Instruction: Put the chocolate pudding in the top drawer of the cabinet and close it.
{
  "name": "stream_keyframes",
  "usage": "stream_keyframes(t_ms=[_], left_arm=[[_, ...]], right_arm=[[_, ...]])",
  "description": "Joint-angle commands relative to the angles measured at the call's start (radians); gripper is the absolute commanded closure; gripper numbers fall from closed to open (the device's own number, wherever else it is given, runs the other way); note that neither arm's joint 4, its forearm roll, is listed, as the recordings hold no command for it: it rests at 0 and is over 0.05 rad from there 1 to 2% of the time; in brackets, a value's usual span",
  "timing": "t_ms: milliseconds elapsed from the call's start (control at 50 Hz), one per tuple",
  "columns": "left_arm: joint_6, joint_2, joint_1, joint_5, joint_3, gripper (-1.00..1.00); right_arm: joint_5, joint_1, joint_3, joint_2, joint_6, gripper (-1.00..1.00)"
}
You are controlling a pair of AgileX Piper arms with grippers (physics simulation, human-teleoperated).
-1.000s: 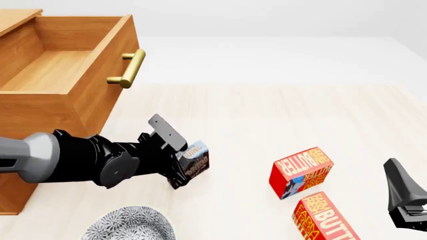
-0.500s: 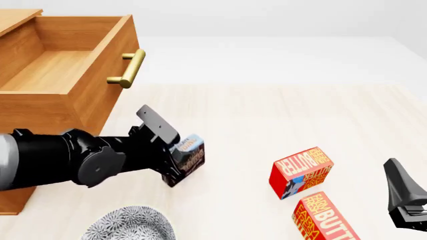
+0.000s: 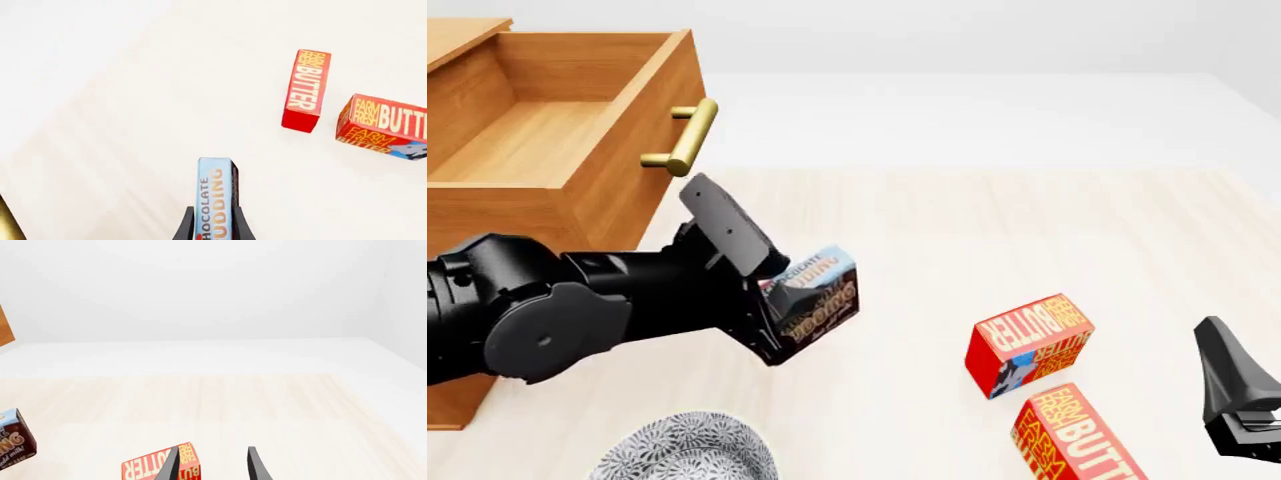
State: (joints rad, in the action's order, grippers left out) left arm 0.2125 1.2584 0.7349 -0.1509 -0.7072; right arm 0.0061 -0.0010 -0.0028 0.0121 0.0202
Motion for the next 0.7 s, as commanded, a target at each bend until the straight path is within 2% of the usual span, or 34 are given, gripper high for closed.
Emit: stream_keyframes(t_ms=[20,360,700], left_arm=[[0.033,-0.117,0.058,-0.093,-0.043,1.00],[0.059,-0.245,0.104,-0.231,-0.154,1.00],[0.104,-0.312,0.096,-0.321,-0.255,1.00]], right_arm=[[0.000,0.000,0.000,0.000,0.000,-1.00],[0.000,0.000,0.000,0.000,0.000,-1.00],[0.000,0.000,0.000,0.000,0.000,-1.00]])
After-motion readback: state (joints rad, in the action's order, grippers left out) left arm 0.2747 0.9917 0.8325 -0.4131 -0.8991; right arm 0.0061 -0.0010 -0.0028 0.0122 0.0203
